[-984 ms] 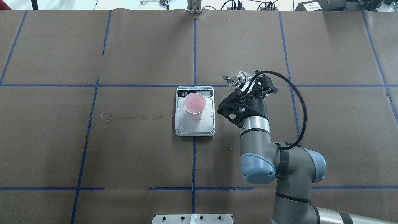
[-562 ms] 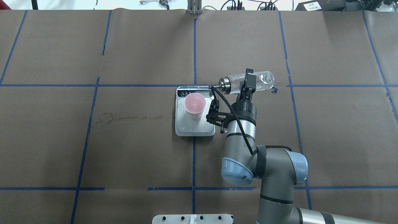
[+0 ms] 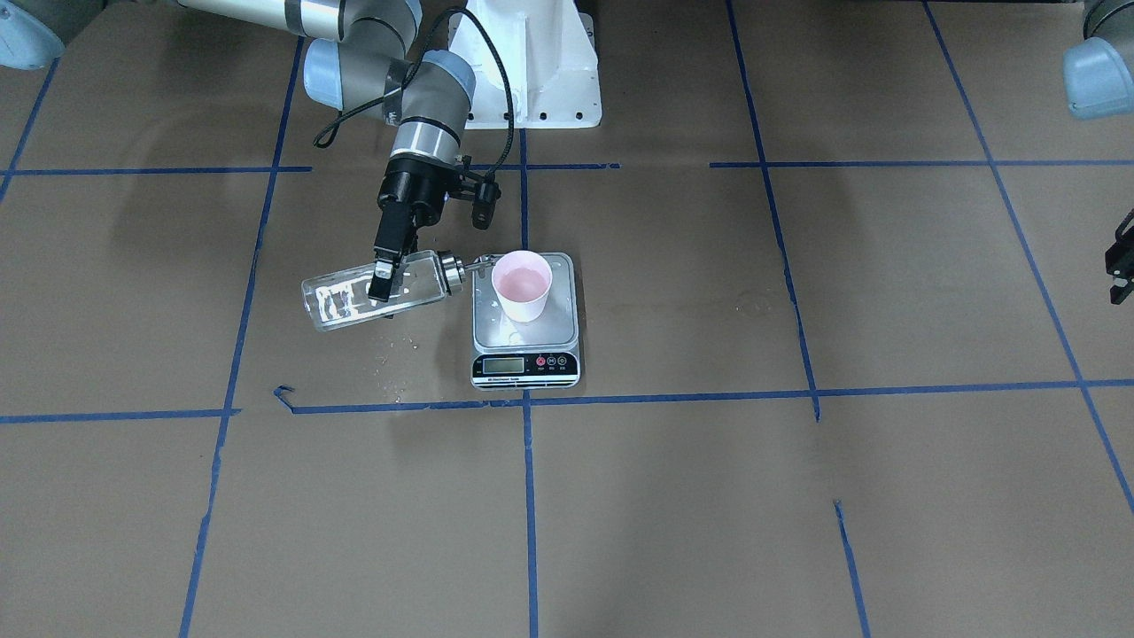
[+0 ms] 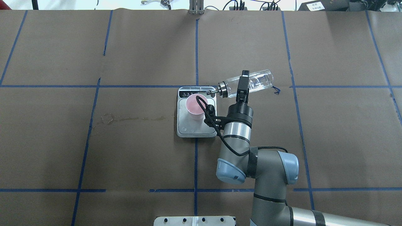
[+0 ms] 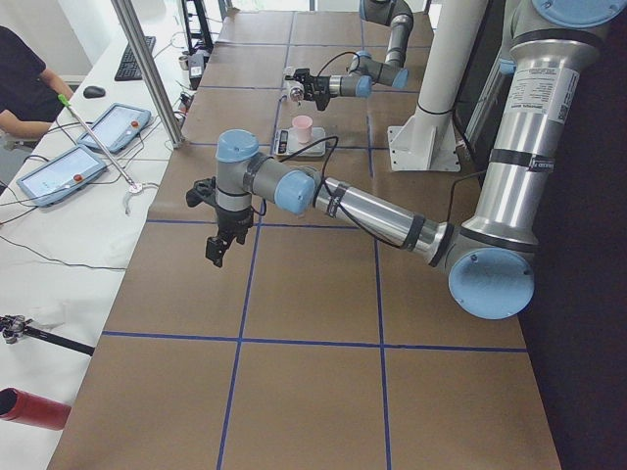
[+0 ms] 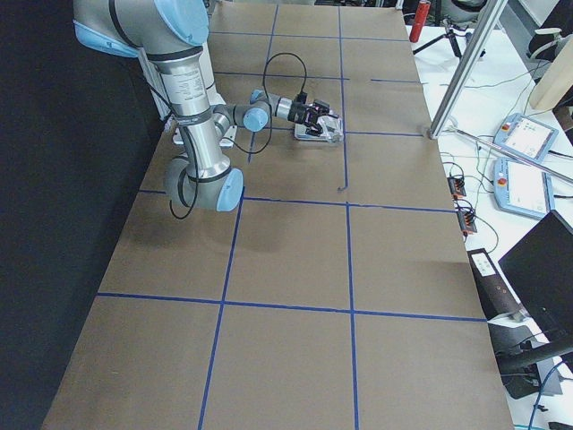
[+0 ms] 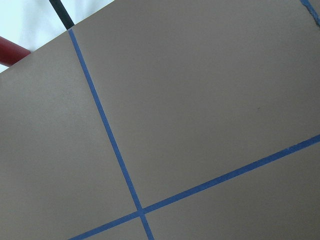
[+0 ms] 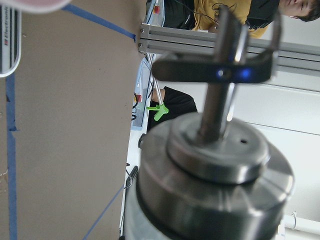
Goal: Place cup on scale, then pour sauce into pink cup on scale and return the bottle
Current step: 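Tilt the bottle spout down over the pink cup with the right gripper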
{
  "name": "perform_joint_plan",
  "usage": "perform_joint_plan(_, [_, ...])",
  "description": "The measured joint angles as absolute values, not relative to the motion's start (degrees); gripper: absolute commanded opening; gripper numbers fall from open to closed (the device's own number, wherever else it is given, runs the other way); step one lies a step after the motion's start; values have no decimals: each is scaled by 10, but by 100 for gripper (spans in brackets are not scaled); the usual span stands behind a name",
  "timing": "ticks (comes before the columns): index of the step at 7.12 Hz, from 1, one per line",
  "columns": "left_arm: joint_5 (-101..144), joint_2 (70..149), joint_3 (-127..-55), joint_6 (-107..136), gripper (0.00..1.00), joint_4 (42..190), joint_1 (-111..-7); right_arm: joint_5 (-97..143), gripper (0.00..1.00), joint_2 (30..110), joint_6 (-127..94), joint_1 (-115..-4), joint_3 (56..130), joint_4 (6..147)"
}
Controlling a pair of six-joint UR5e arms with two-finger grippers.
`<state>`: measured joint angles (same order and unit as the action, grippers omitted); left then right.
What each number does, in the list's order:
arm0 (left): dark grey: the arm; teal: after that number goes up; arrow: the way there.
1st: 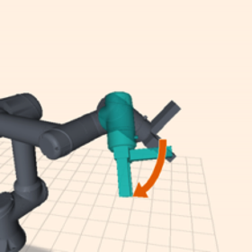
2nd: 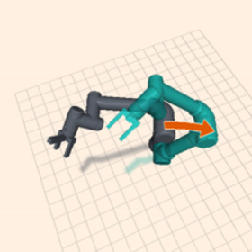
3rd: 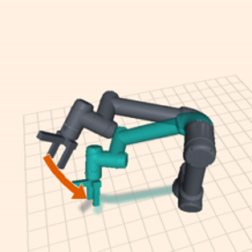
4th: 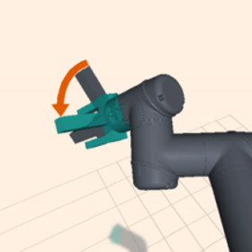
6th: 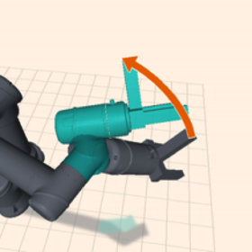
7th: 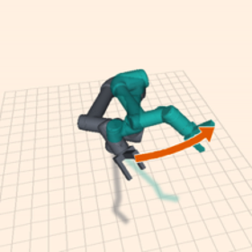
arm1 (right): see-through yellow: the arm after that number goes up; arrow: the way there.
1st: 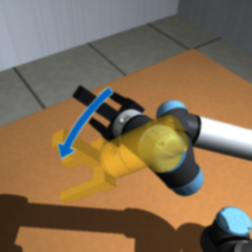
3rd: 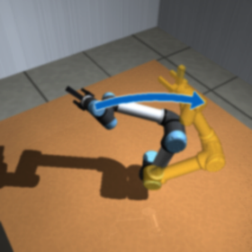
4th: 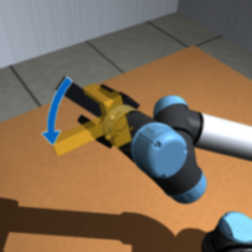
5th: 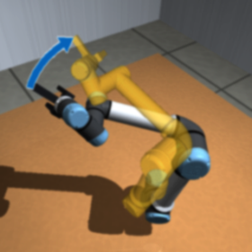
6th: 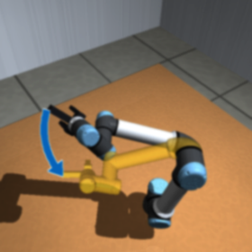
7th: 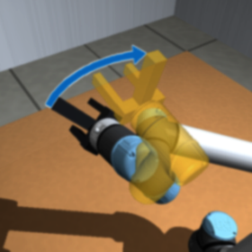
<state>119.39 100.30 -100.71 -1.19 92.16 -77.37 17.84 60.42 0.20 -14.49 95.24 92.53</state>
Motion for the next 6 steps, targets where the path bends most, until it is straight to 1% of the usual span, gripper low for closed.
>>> perform_joint_plan(6, [1194, 1006, -1003, -12, 100, 923, -773, 111, 0, 599, 196, -145, 947, 926])
